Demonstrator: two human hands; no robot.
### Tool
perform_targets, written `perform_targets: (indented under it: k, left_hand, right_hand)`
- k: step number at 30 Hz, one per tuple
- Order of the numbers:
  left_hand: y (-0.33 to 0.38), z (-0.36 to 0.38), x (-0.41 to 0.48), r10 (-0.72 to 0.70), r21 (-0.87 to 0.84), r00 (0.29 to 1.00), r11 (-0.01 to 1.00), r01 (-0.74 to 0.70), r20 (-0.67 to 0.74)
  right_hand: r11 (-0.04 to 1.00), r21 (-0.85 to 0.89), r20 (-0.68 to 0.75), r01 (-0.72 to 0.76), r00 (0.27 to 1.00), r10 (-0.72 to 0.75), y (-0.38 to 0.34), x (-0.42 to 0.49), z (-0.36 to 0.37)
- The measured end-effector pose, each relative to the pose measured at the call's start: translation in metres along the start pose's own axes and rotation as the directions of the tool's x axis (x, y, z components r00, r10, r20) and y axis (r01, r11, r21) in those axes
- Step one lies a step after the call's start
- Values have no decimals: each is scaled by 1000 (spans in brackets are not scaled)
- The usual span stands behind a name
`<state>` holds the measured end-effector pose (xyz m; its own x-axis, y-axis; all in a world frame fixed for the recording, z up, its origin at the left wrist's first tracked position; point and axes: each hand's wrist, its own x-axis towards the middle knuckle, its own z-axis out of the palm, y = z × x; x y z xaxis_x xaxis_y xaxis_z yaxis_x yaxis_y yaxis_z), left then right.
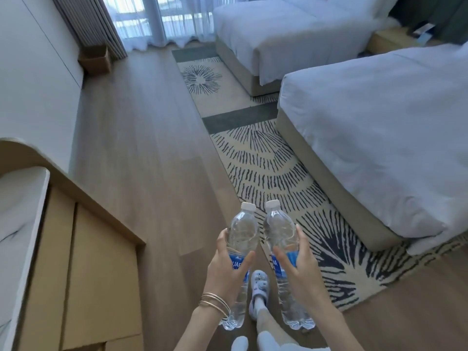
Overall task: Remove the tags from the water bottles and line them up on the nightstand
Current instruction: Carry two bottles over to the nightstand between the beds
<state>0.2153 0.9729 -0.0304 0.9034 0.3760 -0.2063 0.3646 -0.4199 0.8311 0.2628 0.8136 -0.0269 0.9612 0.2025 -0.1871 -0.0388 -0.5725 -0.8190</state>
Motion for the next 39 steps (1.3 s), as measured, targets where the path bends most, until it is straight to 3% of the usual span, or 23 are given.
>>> perform_targets:
  k: [13,30,39]
  left_hand:
    - [98,12,236,16,56,992,998,-9,-127]
    - [143,-19,499,57,139,998,989,-52,-28]
    - [170,-50,659,106,87,993,990,-110,46]
  right_hand:
    - [999,-5,-8,51,999,-51,-44,263,-56]
    - [1000,-19,-47,-4,999,3,-123,508,-33]
    - [998,-36,-98,-42,994,38,-180,644,-17]
